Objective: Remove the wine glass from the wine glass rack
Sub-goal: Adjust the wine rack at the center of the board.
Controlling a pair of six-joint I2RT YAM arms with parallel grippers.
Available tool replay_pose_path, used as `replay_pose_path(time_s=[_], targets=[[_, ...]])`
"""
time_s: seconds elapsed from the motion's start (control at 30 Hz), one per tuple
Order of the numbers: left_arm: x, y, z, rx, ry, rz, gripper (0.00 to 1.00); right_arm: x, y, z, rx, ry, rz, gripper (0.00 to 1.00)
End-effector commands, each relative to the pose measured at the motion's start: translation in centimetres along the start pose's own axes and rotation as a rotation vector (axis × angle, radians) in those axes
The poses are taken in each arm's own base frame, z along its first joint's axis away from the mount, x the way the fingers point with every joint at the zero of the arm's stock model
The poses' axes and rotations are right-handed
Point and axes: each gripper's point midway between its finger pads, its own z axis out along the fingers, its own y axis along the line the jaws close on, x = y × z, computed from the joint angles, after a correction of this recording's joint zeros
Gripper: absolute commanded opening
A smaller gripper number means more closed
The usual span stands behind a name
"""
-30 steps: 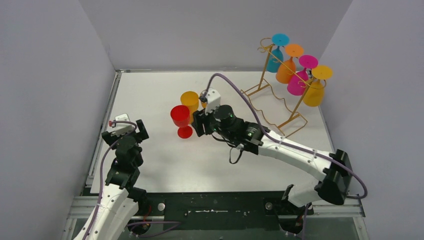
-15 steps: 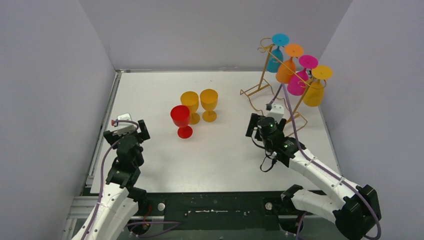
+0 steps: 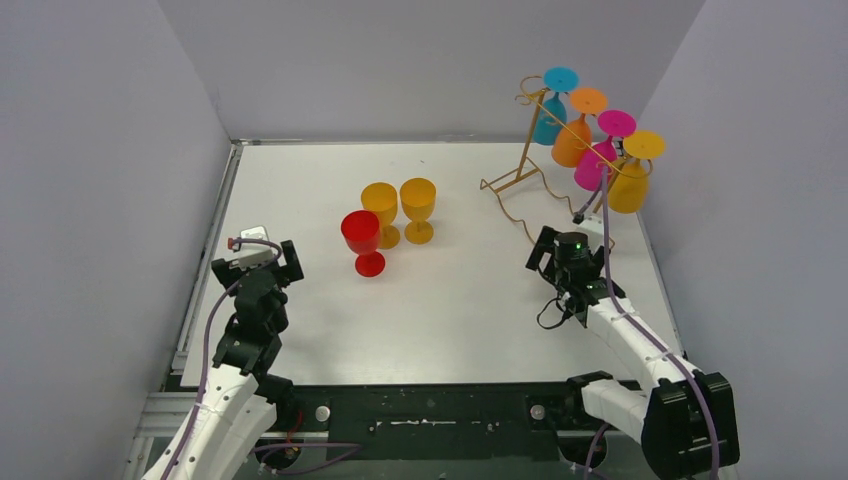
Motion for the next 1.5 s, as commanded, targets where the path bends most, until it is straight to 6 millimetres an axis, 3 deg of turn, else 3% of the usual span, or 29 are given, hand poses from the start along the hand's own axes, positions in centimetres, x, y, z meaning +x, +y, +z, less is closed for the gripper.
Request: replay_pose_path(time_s=[0.0,0.4,0.9,1.17,1.47], targets=[[-0.9,-0.4,0.0,0.018,-0.031,-0.015,0.97,-2.3,0.5,1.8,-0.037,-0.099,0.027,1.0],[-0.9,-0.6,0.0,0.023,-0.031,-0.014,0.97,-2.4,0.2,4.9,-0.076,-0.147,0.079,1.0],[-1.0,0.5,-0.1,-0.028,-0.043,-0.012,0.97,-0.4,3.6,4.5,-0.227,-0.073,0.038,0.97],[-1.0,0.3,-0.1,-0.015,-0.043,-0.012,0.97,1.3,7.3,4.3,-0.26,-0.012,-0.027,0.97],[-1.0,0.2,-0.1,-0.014,-0.045,-0.011,0.97,1.8,13.5,4.4,-0.291,-0.013,-0.097,0.97]])
